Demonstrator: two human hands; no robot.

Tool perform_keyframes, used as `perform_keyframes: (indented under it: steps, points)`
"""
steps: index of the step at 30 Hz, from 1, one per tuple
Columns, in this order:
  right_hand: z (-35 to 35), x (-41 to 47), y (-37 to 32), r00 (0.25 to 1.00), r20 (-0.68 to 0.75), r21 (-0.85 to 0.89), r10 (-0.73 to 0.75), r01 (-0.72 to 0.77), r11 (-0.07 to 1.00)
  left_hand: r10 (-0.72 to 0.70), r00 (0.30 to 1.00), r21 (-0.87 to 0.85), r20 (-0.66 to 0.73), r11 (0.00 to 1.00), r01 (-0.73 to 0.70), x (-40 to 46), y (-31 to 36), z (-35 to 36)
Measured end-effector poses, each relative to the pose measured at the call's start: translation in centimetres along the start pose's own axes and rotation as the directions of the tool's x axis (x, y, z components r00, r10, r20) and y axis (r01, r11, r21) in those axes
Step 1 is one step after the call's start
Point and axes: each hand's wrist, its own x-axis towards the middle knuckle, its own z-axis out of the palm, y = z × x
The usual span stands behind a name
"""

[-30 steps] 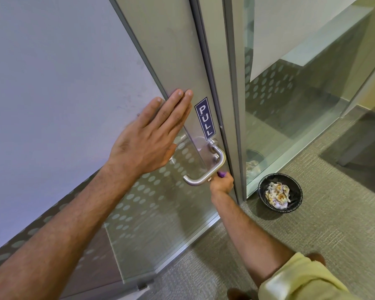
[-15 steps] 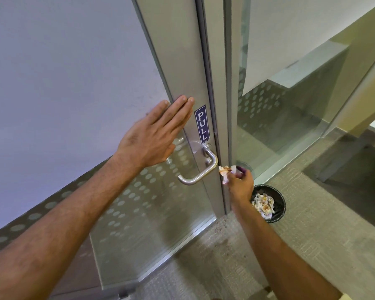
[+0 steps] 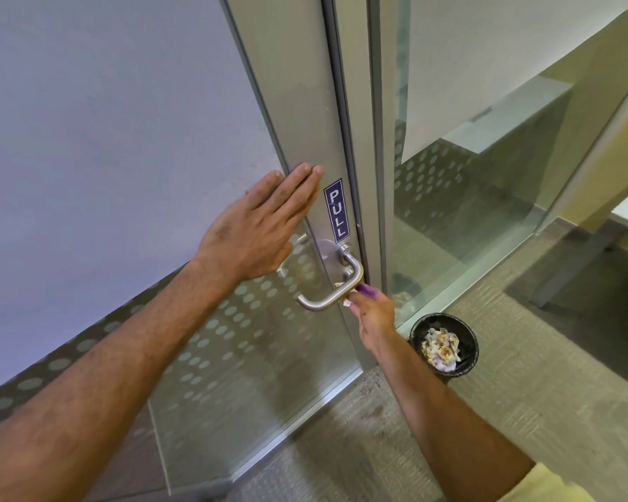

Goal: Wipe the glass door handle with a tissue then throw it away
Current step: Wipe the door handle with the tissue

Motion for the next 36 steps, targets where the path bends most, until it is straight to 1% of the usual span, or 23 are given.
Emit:
perform_keyframes:
  steps: [1, 4, 6, 8, 10, 13, 16, 20, 25, 29, 31, 33, 35, 36]
  points:
    - [0.6, 0.4, 0.2, 0.999, -0.033, -0.018, 0.002, -0.003, 1.0, -0.005, 1.0, -0.004, -0.006, 1.0, 0.005, 0.0, 0.0, 0.1]
    - [1.8, 1.7, 0.9, 0.98, -0.198, -0.122, -0.004, -0.02, 0.992, -0.014, 1.0, -0.004, -0.017, 1.0, 0.014, 0.0, 0.0, 0.2]
    - [2.3, 2.5, 1.5, 0.974, -0.225, -0.168, -0.029, -0.01, 0.986, -0.012, 1.0, 0.0, -0.018, 1.0, 0.012, 0.1, 0.1, 0.2]
    - [2.7, 3.0, 1.8, 0.977, -0.212, -0.129, -0.033, 0.005, 0.992, -0.01, 1.0, 0.013, -0.026, 1.0, 0.01, 0.1, 0.2, 0.2]
    - [3.1, 3.2, 2.1, 0.979, -0.203, -0.018, -0.011, 0.008, 1.0, -0.013, 1.0, 0.018, -0.027, 1.0, 0.014, 0.2, 0.1, 0.2]
    - [3.4, 3.6, 2.8, 0.969, -0.239, 0.113, 0.056, -0.029, 0.993, -0.019, 1.0, 0.011, -0.021, 1.0, 0.019, 0.2, 0.1, 0.2]
    - [3.4, 4.1, 3.2, 0.968, -0.236, 0.114, 0.089, -0.063, 0.991, -0.018, 1.0, 0.008, -0.02, 1.0, 0.018, 0.2, 0.2, 0.3]
    - [3.2, 4.1, 3.0, 0.979, -0.186, 0.078, 0.08, -0.067, 0.995, -0.02, 1.0, -0.003, -0.023, 1.0, 0.02, 0.3, 0.1, 0.3]
    - [4.0, 2.8, 2.0, 0.999, -0.046, 0.186, 0.005, 0.004, 0.983, -0.02, 1.0, -0.012, -0.014, 1.0, 0.019, 0.3, 0.1, 0.1]
    - [4.5, 2.5, 1.5, 0.999, -0.017, 0.234, -0.034, 0.037, 0.972, -0.02, 1.0, -0.017, -0.004, 1.0, 0.02, 0.3, 0.0, 0.0]
    - [4.4, 2.4, 1.6, 0.999, 0.018, 0.278, -0.031, 0.025, 0.96, -0.018, 1.0, -0.011, -0.008, 1.0, 0.018, 0.3, 0.0, 0.0]
    - [4.2, 2.5, 1.6, 0.995, 0.094, 0.317, -0.029, -0.003, 0.948, -0.013, 1.0, -0.01, -0.007, 1.0, 0.013, 0.3, 0.0, 0.0]
    - [3.9, 2.7, 1.4, 0.984, 0.175, 0.305, -0.035, -0.02, 0.952, -0.01, 1.0, -0.011, -0.004, 1.0, 0.01, 0.3, -0.1, 0.0]
    - [3.6, 2.8, 1.1, 0.981, 0.192, 0.268, -0.034, -0.019, 0.963, -0.01, 1.0, -0.011, -0.003, 1.0, 0.01, 0.3, -0.1, 0.0]
